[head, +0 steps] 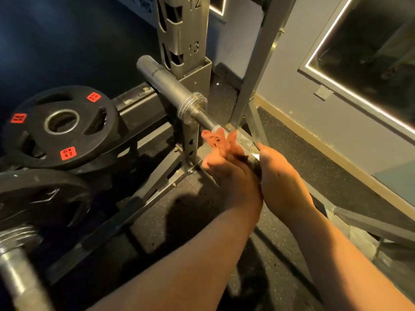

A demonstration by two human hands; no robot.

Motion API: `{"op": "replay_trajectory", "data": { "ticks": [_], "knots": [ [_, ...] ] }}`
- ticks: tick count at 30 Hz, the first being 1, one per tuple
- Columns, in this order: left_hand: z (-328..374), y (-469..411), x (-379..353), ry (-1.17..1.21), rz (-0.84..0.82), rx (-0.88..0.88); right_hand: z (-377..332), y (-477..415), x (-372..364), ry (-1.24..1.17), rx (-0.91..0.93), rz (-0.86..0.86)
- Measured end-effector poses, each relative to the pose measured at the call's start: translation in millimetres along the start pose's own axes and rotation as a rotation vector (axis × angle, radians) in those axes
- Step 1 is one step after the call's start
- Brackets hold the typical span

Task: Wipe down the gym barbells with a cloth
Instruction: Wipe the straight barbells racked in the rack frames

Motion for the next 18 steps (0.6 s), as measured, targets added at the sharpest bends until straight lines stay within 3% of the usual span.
{"op": "replay_trajectory", "data": {
  "ticks": [2,4,7,11,13,16,18],
  "knots": [
    [-37.4,37.0,-20.1,0.351,-0.227,0.323,5.6,-2.8,-6.2,-0.044,-0.041,-0.109],
    [-39.5,52.2,-20.0,0.322,-0.263,0.378,5.0,-2.7,-7.0,-0.047,-0.024,-0.135],
    [-0.6,21.8,-3.2,-0.026,-0.112,0.139,19.9,9.0,-8.7,-0.274,-0.086,-0.135],
    [45.5,-1.4,6.1,-0.272,0.024,-0.231,26.2,35.1,-4.8,-0.202,0.027,-0.15],
    [30.1,9.8,-0.1,-0.256,0.021,-0.212,29.2,40.8,-2.0,-0.227,0.035,-0.107],
    [-21.3,41.4,-14.1,-0.171,-0.115,0.013,33.0,41.0,-7.1,-0.315,-0.036,-0.101],
    [-24.3,54.3,-18.3,-0.08,-0.161,0.023,39.3,40.7,-13.0,-0.37,-0.12,-0.139]
  ]
}}
Point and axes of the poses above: each hand's wrist, its own y-axis away from the middle knuckle, its own x-axis out of the back of the hand, z = x × y, the point moved 10 cm from there along -y, towards the middle knuckle, and after that the axes turned 3 degrees about x, right-handed, at the moved point
